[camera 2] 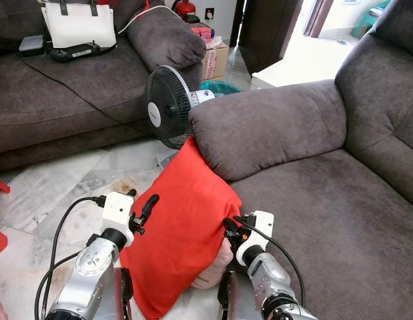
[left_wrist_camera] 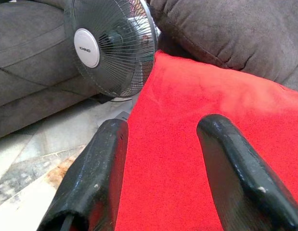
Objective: Move the pillow to the sofa from floor
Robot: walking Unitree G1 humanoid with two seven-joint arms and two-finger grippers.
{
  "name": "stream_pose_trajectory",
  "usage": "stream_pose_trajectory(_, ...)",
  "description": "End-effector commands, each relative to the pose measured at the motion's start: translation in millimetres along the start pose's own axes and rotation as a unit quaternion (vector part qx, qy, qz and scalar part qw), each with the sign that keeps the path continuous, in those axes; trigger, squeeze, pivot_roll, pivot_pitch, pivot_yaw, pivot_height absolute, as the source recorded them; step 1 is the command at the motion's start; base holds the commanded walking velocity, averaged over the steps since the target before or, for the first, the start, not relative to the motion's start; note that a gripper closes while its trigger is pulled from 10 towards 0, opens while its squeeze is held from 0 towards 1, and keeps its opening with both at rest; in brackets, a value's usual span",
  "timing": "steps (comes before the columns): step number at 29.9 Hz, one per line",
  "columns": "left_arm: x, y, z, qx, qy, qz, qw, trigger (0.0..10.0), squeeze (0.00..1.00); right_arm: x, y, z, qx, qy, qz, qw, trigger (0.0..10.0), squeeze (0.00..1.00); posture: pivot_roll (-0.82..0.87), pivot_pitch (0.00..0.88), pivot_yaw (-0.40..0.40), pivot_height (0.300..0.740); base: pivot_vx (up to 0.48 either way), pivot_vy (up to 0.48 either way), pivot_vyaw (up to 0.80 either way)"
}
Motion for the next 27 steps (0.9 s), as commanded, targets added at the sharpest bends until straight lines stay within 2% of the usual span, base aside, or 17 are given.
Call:
stream_pose_trajectory(1,1.3,1.8,3,0.005,0.000,-0.004,1.000,10.0,0.00,0.2,2.7,10,0.015,-0.013,-0.002,1.000,0.0,0.00,0.11,0.062,-0.111,0.567,0.000,0.000,0.00)
stream_pose_trajectory(9,0.5,3.7,6,0.009,0.003,-0.006,1.000,10.0,0.00,1.2,3.8,14,0.033,-0.022,-0.022,0.999,0.0,0.00,0.10,0.053,-0.094,0.567,0.000,0.000,0.00)
stream_pose_trajectory(10,0.4,3.9,6,0.009,0.003,-0.007,1.000,10.0,0.00,-6.9,6.1,30,0.070,-0.038,-0.006,0.997,0.0,0.00,0.10,0.050,-0.090,0.567,0.000,0.000,0.00)
stream_pose_trajectory(11,0.4,4.2,7,0.011,0.004,-0.008,1.000,10.0,0.00,-21.9,-0.7,59,0.139,-0.075,0.018,0.987,9.3,0.00,0.10,0.046,-0.086,0.567,0.000,0.000,0.00)
stream_pose_trajectory(12,0.2,4.3,7,0.011,0.005,-0.008,1.000,10.0,0.00,-26.6,-4.2,66,0.156,-0.084,0.024,0.984,9.3,0.00,0.10,0.045,-0.085,0.567,0.000,0.000,0.00)
stream_pose_trajectory(13,0.3,4.4,7,0.012,0.005,-0.008,1.000,10.0,0.00,-27.9,-7.2,69,0.161,-0.089,0.024,0.983,10.0,0.00,0.10,0.045,-0.085,0.567,0.000,0.000,0.00)
stream_pose_trajectory(19,-0.8,4.7,8,0.015,0.005,-0.009,1.000,10.0,0.00,-24.5,-23.6,79,0.190,-0.103,-0.004,0.976,10.0,0.00,0.09,0.032,-0.069,0.567,0.000,0.000,0.00)
stream_pose_trajectory(22,0.2,5.7,8,0.015,0.005,-0.012,1.000,10.0,0.00,-30.8,-30.9,80,0.188,-0.101,-0.004,0.977,10.0,0.00,0.09,0.026,-0.064,0.567,0.000,0.000,0.00)
stream_pose_trajectory(27,0.1,5.7,8,0.016,0.007,-0.015,1.000,10.0,0.00,-33.5,-32.3,76,0.182,-0.102,-0.008,0.978,10.0,0.00,0.09,0.017,-0.062,0.567,0.000,0.000,0.00)
Point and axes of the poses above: a point about 5 cm out from each wrist's last joint towards the gripper, its own y axis pointing out of the wrist towards the gripper, its own z axis along the axis of the wrist's last joint, x = y × z, the point moved 6 cm from there along y, pointing out of the wrist towards the gripper, and after that the axes turned 5 degrees about -y, right-handed, at the moved point
